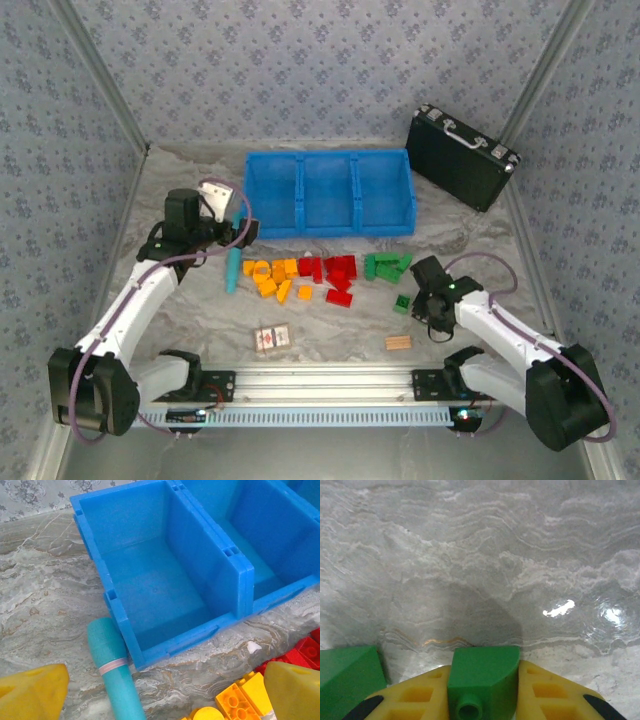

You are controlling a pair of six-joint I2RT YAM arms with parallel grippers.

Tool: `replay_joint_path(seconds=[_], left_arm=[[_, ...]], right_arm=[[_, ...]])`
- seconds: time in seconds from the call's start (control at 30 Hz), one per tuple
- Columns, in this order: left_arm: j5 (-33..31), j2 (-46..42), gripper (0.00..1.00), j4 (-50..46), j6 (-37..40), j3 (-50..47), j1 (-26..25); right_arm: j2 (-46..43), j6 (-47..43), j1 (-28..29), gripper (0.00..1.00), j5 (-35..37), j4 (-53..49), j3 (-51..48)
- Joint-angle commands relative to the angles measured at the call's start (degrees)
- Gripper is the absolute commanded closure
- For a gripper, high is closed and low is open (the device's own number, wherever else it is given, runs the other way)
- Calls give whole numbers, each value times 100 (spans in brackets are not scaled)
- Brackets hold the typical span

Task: Sort the legos into containers by color
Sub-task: Pick up the lego from the bottom-right of the table, then place the lego in the container.

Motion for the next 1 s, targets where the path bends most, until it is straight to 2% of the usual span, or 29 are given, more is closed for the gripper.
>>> replay_joint_path(seconds=[0.0,0.17,0.3,0.43,0.57,0.7,0.97], left_arm=[[172,-166,0,-235,208,59,-100],[39,-387,0,-280,342,-55,-193],[70,-435,0,-43,364,-169,-192],[314,-451,0,11,393,-195,-198],[429,-608,0,213,314,-411,-225],[326,-841,0,263,343,-520,-245],[-32,-1149,0,5,586,-793,-289]], right_arm=[[-33,-215,-7,73,18,-169,222],[-5,-466,-81,73,211,-1165,1169],[378,-867,-102,73,377,-1237,2163],[1391,-1607,-162,72,290,-671,3303],[2785,-2495,-536,71,-358,102,4507],[4159,-3222,-601,71,-378,132,5912],[5514,-3483,-768,71,-667,534,6796]])
